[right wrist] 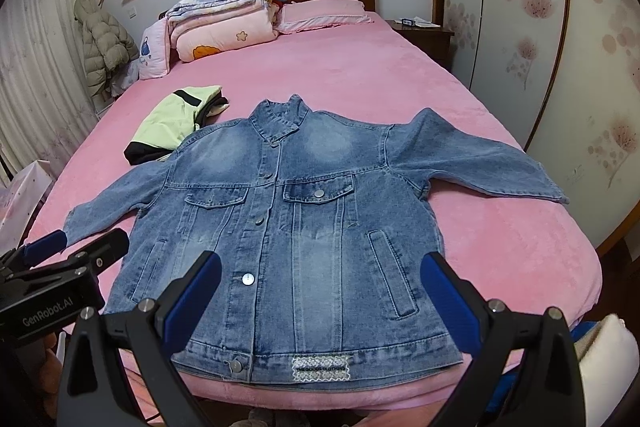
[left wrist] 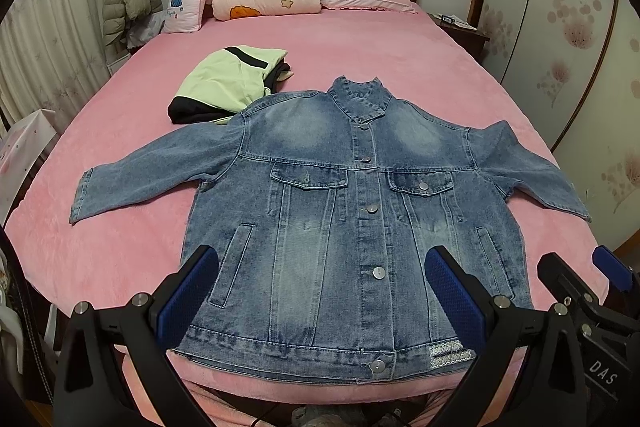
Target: Fold large clothes
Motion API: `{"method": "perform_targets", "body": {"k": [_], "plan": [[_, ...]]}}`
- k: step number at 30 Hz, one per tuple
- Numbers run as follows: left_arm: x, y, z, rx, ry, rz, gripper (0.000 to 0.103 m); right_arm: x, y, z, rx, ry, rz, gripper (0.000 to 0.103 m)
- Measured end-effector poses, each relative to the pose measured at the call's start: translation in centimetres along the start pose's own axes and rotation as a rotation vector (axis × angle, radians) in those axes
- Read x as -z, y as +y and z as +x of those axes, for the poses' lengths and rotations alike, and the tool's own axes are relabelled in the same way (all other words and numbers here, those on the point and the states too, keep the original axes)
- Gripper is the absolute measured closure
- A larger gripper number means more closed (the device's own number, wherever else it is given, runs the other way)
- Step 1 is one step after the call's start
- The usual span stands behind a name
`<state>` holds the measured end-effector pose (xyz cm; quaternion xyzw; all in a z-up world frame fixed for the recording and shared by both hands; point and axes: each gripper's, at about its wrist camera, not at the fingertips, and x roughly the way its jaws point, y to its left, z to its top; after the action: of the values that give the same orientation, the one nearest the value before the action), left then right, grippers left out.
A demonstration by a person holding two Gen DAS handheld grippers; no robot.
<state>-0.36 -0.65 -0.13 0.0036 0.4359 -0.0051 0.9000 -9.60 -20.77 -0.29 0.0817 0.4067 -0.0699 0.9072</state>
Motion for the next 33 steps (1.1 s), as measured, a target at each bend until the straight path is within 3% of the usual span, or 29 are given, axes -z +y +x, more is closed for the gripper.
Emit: {"method": "perform_targets", "body": {"k": [8, 33], "plan": [[0.1, 0.0, -0.1, 0.003, 0.003, -0.003, 0.001, -0.6, 0.3, 0.1, 0.064, -0.001, -0.022, 0.003], [-0.1, 0.2, 1.0, 0.014, 0.026, -0.008, 0.001, -0.7, 0.3, 1.1, 0.055, 0.011, -0.018, 0.003]]}}
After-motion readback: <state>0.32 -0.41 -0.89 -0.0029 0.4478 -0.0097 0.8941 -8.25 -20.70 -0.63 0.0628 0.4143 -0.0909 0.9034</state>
